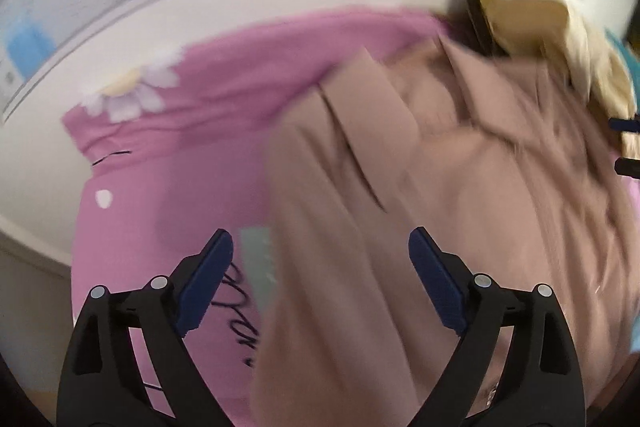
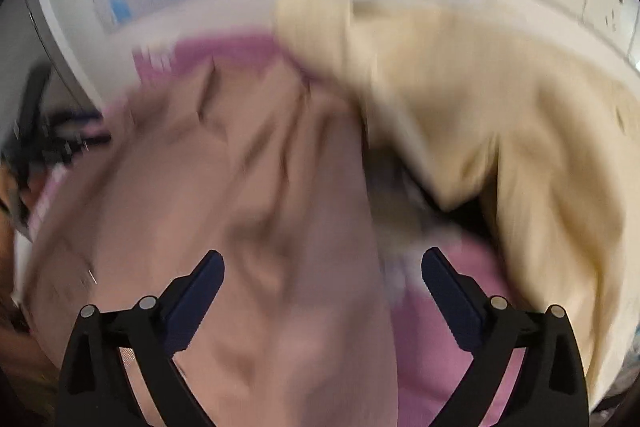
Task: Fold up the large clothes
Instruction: 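Lay the jacket flat on the pink sheet with both tools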
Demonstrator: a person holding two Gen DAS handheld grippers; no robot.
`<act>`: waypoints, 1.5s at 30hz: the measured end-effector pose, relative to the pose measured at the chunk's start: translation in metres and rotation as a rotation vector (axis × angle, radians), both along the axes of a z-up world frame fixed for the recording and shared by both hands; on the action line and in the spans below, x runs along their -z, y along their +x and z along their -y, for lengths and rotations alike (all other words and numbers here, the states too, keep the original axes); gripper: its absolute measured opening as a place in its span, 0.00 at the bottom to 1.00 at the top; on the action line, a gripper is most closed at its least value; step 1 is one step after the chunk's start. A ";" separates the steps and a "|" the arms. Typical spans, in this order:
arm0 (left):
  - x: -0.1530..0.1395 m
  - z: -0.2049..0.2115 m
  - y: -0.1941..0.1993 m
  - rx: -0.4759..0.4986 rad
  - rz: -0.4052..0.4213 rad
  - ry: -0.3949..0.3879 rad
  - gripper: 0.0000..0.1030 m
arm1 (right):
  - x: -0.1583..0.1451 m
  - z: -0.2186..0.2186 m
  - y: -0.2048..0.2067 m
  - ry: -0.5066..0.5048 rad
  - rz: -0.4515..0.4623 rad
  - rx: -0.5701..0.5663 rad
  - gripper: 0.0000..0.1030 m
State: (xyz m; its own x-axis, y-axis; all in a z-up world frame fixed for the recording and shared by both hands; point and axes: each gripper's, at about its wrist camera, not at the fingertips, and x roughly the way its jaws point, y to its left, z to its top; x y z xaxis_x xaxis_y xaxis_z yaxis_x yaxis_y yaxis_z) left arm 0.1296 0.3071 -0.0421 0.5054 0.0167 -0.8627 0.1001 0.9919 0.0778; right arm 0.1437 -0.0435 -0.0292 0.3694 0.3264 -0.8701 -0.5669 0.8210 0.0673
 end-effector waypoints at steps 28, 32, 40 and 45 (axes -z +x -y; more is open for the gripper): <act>-0.050 -0.025 -0.078 -0.077 0.247 -0.057 0.67 | -0.001 0.126 -0.114 0.023 -0.024 0.146 0.86; -0.056 0.020 -0.096 0.036 0.276 -0.087 0.69 | 0.035 0.105 -0.133 -0.091 -0.050 0.105 0.63; -0.045 0.094 -0.121 0.285 0.224 -0.157 0.69 | -0.015 0.159 -0.125 0.323 -0.162 0.208 0.04; -0.048 0.125 -0.132 0.448 0.200 -0.341 0.67 | -0.063 0.143 -0.113 0.580 -0.175 0.171 0.04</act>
State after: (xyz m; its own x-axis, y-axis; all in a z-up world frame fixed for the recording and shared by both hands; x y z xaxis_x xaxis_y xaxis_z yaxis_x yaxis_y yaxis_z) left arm -0.0021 0.1825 0.0060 0.5528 -0.4969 -0.6690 0.5310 0.8287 -0.1768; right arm 0.0306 -0.1867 0.0338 0.3265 0.7120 -0.6216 -0.3708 0.7015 0.6087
